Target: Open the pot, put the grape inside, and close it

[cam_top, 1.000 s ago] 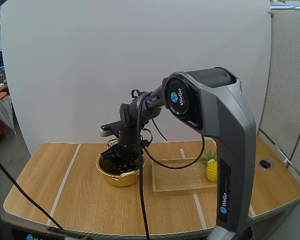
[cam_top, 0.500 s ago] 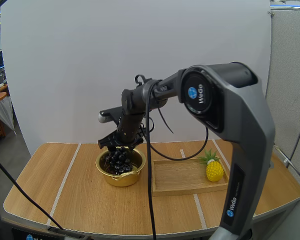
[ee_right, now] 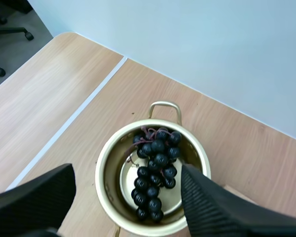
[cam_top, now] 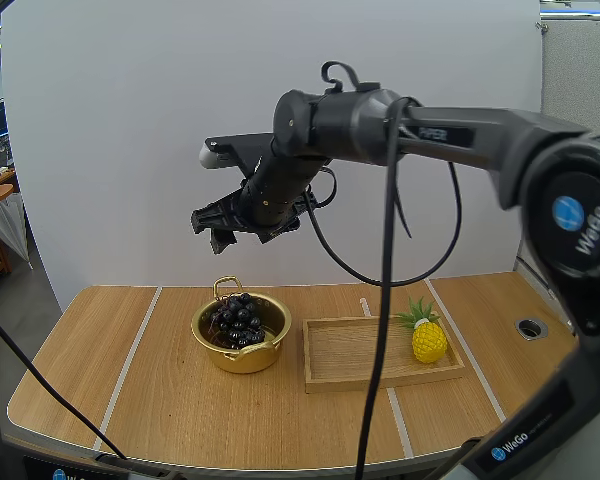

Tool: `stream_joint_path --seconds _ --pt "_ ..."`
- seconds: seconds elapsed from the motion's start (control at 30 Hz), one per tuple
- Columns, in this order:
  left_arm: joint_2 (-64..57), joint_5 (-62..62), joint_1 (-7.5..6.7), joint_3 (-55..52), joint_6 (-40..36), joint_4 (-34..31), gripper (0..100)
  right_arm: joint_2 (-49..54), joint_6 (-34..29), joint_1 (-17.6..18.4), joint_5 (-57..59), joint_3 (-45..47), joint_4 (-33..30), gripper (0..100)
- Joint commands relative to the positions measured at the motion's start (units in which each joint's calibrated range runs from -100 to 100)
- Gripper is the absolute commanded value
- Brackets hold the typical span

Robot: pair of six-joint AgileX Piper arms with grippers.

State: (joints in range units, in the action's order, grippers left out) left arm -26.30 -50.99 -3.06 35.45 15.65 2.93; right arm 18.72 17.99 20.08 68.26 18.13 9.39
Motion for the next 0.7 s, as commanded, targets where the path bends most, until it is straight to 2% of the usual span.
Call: stream_joint_path --seconds 0.0,0.13,0.17,0.23,0.27,0.33,0.67 --pt "-0.4 3.2 -0.20 0.5 -0.6 -0.5 0 4.9 0.0 0.0 3.9 0.5 0.2 100" --pt "-0.4 3.2 -0.20 0.5 -0.6 -0.5 0 6.1 0.0 0.0 4.4 0.5 0.2 100" --pt "-0.4 3.2 -0.20 0.5 -0.6 -0.5 0 6.1 0.0 0.0 5.1 0.5 0.4 89" --pt "-0.4 3.2 -0.20 0.5 -0.6 -0.5 0 6.1 0.0 0.0 6.8 0.5 1.0 57" --pt "-0.4 3.2 -0.20 0.5 -0.6 -0.5 0 6.1 0.0 0.0 6.9 0.5 1.2 34" --pt "-0.4 3.2 -0.20 0.5 -0.6 -0.5 0 6.1 0.1 0.0 6.9 0.5 1.2 0" --pt "-0.4 3.2 -0.20 0.5 -0.6 -0.5 0 3.6 0.2 0.0 -1.6 0.5 1.3 0"
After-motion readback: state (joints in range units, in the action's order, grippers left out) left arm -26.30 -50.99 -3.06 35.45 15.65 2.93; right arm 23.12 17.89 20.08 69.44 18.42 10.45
